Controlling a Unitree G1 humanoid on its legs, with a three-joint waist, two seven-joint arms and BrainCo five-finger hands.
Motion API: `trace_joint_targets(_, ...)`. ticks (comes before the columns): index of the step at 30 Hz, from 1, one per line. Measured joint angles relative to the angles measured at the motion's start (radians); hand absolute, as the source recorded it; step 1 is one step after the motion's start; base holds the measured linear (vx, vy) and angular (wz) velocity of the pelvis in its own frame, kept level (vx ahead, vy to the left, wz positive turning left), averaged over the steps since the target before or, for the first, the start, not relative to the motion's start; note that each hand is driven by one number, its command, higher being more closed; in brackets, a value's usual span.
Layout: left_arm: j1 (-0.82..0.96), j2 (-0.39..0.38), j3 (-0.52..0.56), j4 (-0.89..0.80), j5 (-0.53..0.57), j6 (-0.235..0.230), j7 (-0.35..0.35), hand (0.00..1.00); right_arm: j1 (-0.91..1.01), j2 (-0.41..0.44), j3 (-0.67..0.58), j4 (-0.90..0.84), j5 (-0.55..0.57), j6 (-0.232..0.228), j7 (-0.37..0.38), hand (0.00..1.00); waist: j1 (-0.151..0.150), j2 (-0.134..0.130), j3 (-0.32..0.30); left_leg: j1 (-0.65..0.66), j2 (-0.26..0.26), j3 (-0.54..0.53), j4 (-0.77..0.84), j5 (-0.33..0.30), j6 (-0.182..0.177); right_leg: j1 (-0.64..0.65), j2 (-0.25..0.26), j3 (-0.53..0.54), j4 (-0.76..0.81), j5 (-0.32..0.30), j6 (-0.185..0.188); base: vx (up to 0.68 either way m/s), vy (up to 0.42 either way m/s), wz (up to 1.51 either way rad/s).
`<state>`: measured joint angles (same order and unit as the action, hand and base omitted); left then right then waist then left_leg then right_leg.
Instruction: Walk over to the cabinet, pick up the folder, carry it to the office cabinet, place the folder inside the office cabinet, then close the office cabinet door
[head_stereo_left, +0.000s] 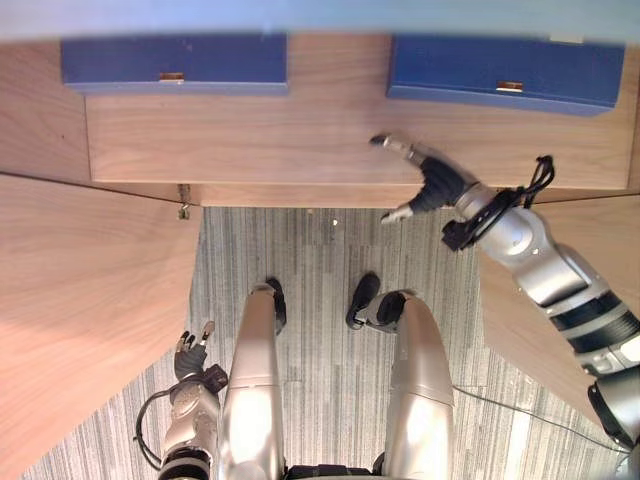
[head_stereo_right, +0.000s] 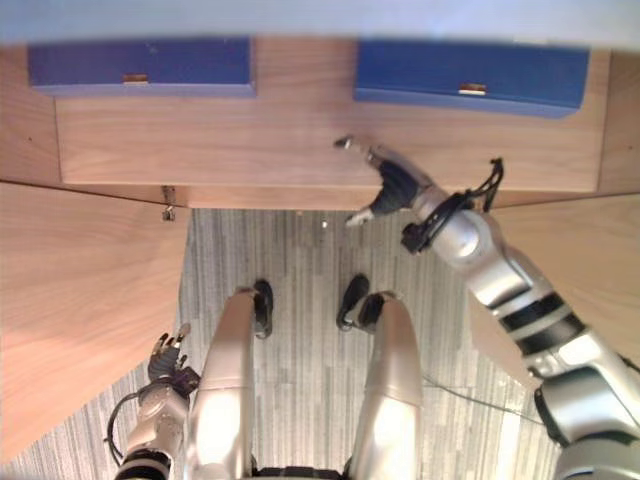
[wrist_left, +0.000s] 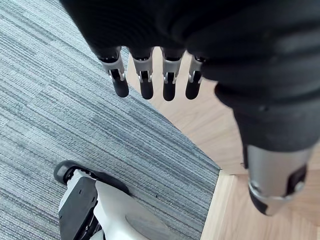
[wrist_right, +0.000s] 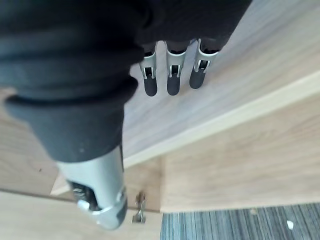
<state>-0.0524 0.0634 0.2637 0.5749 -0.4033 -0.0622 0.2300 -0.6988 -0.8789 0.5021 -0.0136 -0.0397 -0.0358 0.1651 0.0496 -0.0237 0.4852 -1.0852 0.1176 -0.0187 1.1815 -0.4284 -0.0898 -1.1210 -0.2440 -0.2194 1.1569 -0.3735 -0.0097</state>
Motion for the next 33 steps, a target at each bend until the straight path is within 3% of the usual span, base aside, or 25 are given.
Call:
trace_joint_targets(5,0.0,-0.002,0.016,-0.009,0.019,0.009,-0.02,0.0,0.068,-0.001,0.004,-0.062,-0.077,-0.008,0.08,0.0,0.007,-0.01,-0.001,0.033,0.004,0.01,-0.028,0.0,0.0,0.026,0.003,0.001,-0.024,0.001,-0.001,0.03,0.045,-0.02)
trace_joint_targets(8,-0.002,-0.008,0.017,-0.018,0.024,0.018,-0.022,0.0,0.125,0.005,0.083,-0.047,-0.156,0.024,0.152,0.0,0.023,-0.012,-0.001,0.04,0.01,0.014,-0.042,0.001,0.0,0.034,0.011,0.001,-0.04,0.005,0.0,0.02,0.049,-0.04)
trace_joint_targets(10,-0.003,-0.02,0.031,-0.026,0.025,0.025,-0.022,0.0,0.213,0.062,0.168,0.01,-0.208,0.059,0.2,0.0,0.037,-0.014,0.0,0.041,0.01,0.014,-0.055,0.003,0.0,0.035,0.013,-0.003,-0.052,0.007,-0.002,0.03,0.039,0.01)
trace_joint_targets(12,-0.003,-0.022,0.04,-0.025,0.04,0.034,-0.021,0.0,0.279,0.134,0.226,0.018,-0.255,0.067,0.227,0.0,0.032,-0.018,0.002,0.053,0.011,0.017,-0.076,0.009,-0.002,0.047,0.014,-0.008,-0.073,0.016,-0.008,0.04,0.047,-0.02)
trace_joint_targets(15,-0.008,-0.019,0.05,-0.027,0.049,0.036,-0.019,0.0,0.305,0.213,0.239,0.018,-0.29,0.069,0.226,0.0,0.019,-0.021,0.004,0.139,0.029,0.024,-0.173,0.043,-0.002,0.143,0.037,-0.039,-0.192,0.066,-0.012,0.05,0.05,-0.13)
trace_joint_targets(18,-0.007,-0.036,0.038,-0.028,0.07,0.036,-0.02,0.0,0.309,0.258,0.233,0.039,-0.294,0.068,0.216,0.0,0.017,-0.028,0.002,0.285,0.028,0.041,-0.368,0.128,0.003,0.293,0.058,-0.069,-0.39,0.148,-0.008,0.05,0.052,-0.01)
trace_joint_targets(20,0.009,-0.041,0.024,-0.026,0.087,0.036,-0.023,0.0,0.336,0.347,0.224,0.159,-0.273,0.06,0.198,0.0,0.02,-0.052,-0.012,0.417,0.028,0.064,-0.538,0.198,0.001,0.422,0.08,-0.088,-0.554,0.211,-0.006,0.07,0.007,0.01)
trace_joint_targets(22,0.019,-0.039,0.012,-0.025,0.101,0.035,-0.024,0.0,0.364,0.398,0.213,0.234,-0.255,0.058,0.186,0.0,0.022,-0.057,-0.015,0.49,0.03,0.066,-0.603,0.222,-0.001,0.498,0.095,-0.101,-0.625,0.235,-0.006,0.1,-0.019,0.01)
trace_joint_targets(25,0.036,-0.031,-0.023,0.031,0.175,0.026,-0.027,0.0,0.457,0.566,0.127,0.471,-0.247,0.044,0.125,0.0,0.025,-0.074,-0.056,0.667,0.034,0.088,-0.745,0.263,-0.012,0.658,0.125,-0.107,-0.754,0.27,-0.001,0.14,0.0,-0.1)
trace_joint_targets(27,0.036,-0.026,-0.047,0.091,0.234,0.024,-0.026,0.0,0.488,0.686,-0.006,0.664,-0.217,0.041,0.06,0.0,0.018,-0.073,-0.094,0.745,0.039,0.099,-0.812,0.282,-0.018,0.733,0.146,-0.106,-0.826,0.294,0.002,0.13,0.002,-0.16)
trace_joint_targets(29,0.036,-0.034,-0.053,0.151,0.294,0.023,-0.017,0.0,0.518,0.802,-0.225,0.877,-0.133,0.041,-0.051,0.0,0.005,-0.065,-0.161,0.837,0.044,0.12,-0.9,0.309,-0.024,0.823,0.173,-0.1,-0.926,0.331,0.01,0.14,-0.014,-0.17)
trace_joint_targets(33,0.038,-0.064,-0.063,0.245,0.355,0.018,0.008,0.0,0.574,0.854,-0.452,1.047,0.067,0.035,-0.186,0.0,-0.006,-0.037,-0.248,0.97,0.041,0.158,-1.016,0.341,-0.026,0.957,0.204,-0.078,-1.081,0.394,0.021,0.09,0.024,-0.18)
